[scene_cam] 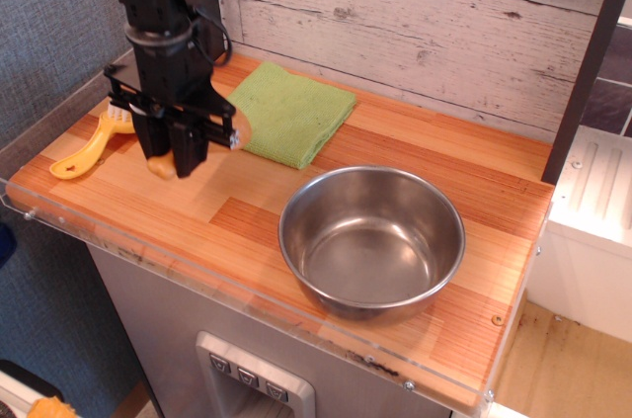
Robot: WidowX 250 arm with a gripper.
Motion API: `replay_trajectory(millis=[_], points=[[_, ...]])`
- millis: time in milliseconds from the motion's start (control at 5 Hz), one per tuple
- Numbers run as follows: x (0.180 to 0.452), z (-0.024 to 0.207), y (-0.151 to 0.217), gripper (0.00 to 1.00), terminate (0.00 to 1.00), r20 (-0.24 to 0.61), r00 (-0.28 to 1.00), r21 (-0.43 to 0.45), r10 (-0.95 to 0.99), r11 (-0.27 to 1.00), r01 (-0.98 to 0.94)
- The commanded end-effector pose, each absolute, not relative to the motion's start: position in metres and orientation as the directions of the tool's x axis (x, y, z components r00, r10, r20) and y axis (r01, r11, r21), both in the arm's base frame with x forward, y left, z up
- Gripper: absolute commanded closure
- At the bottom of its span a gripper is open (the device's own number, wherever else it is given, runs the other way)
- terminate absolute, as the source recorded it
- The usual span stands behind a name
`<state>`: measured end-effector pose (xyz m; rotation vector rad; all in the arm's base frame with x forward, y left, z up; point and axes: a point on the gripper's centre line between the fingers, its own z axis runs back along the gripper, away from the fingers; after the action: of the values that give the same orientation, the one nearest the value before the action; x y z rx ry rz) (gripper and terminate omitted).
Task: Place the drumstick to the left of the bowl
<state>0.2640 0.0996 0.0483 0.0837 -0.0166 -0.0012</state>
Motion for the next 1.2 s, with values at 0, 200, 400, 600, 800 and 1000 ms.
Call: replay_trajectory(millis=[0,200,400,600,800,1000], points=[[0.24,0.033,0.103,1.0,0.0,0.015,0.999,0.098,-0.052,0.994,0.05],[0.242,0.024,0.105,1.0,0.0,-0.015,0.999,0.1,-0.039,0.994,0.04],[0.242,0.027,0.103,0.0,0.0,-0.015,1.0,0.101,-0.026,0.994,0.027],[0.242,0.049,0.099,0.0,0.0,0.032,0.999,0.117,-0.035,0.993,0.031],[0.243,0.079,0.094,0.0,0.0,0.093,0.995,0.114,-0.03,0.993,0.019],[0.247,0.088,0.091,0.0,0.0,0.119,0.993,0.089,-0.028,0.996,0.018]])
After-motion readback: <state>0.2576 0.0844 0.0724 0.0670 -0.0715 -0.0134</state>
